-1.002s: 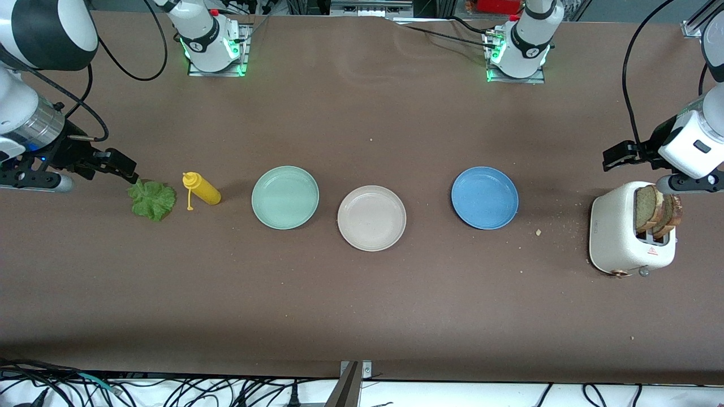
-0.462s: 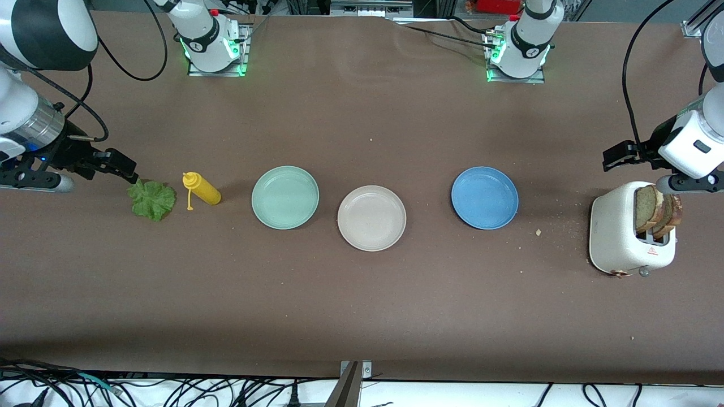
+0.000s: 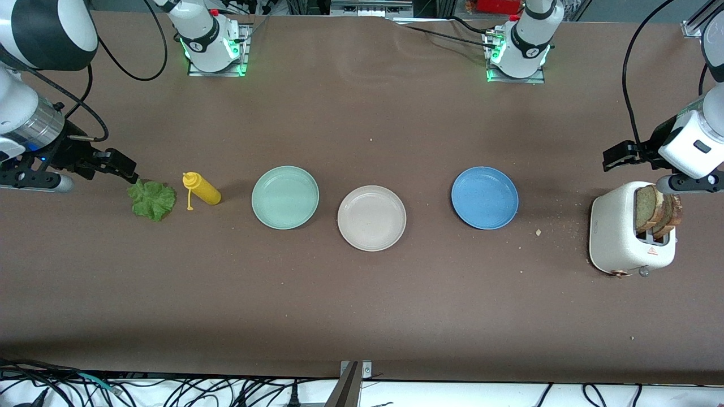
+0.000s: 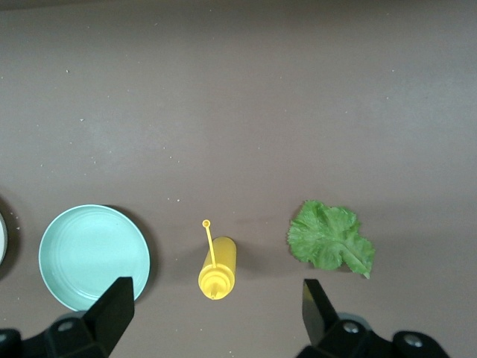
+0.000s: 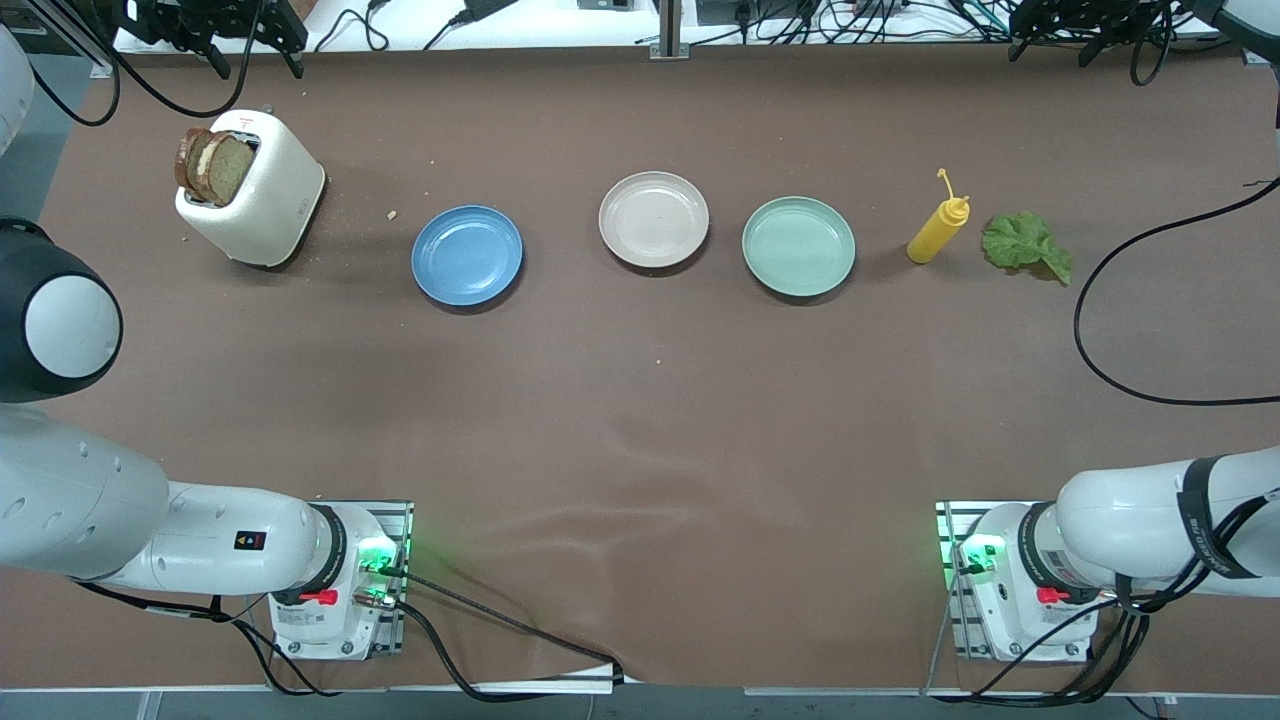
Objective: Make sandwich in beige plate with both arms
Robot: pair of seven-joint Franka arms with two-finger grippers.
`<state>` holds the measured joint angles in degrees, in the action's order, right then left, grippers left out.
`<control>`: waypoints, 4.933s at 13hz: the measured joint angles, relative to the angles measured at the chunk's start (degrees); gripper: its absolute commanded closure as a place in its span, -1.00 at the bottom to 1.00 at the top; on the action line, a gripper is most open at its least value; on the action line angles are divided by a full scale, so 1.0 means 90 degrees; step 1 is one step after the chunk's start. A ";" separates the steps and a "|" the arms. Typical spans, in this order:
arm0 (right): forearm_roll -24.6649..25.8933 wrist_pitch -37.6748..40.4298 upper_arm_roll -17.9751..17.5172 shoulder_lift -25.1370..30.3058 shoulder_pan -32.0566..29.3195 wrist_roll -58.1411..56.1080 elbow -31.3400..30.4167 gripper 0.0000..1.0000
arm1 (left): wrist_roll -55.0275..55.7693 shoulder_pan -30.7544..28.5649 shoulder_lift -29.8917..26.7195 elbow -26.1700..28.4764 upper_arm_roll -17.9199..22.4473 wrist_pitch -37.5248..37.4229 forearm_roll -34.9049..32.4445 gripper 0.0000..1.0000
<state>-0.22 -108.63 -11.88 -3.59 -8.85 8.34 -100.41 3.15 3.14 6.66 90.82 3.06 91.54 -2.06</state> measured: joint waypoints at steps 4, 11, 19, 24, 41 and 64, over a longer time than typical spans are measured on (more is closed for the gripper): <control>0.0000 0.0000 0.0000 0.0000 0.0000 0.0000 0.0000 -1.00 | 0.0000 0.0000 0.0000 0.0000 0.0000 0.0002 0.0000 -1.00; 0.0000 0.0000 0.0000 0.0000 0.0000 0.0000 0.0000 -1.00 | 0.0000 0.0000 0.0001 0.0000 0.0000 0.0036 0.0000 -1.00; 0.0000 0.0000 0.0000 -0.0001 0.0000 0.0000 0.0000 -1.00 | 0.0000 0.0002 0.0035 0.0000 -0.0001 0.0043 0.0000 -1.00; 0.0000 0.0000 0.0000 -0.0001 0.0000 0.0000 0.0000 -1.00 | 0.0000 0.0003 0.0054 0.0000 -0.0001 0.0047 0.0000 -1.00; 0.0000 0.0002 0.0073 -0.0003 -0.0003 -0.0001 0.0000 -1.00 | 0.0000 0.0003 0.0055 0.0000 -0.0002 0.0050 0.0000 -1.00; 0.0000 0.0004 0.0109 -0.0033 -0.0005 -0.0003 0.0000 -1.00 | -0.1959 -0.0817 0.0654 0.0203 0.0060 0.1013 0.0000 -1.00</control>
<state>-0.22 -108.60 -10.89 -3.88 -8.90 8.31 -100.41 -14.48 -4.21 12.55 92.64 3.60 100.66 -2.06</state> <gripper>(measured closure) 0.000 0.000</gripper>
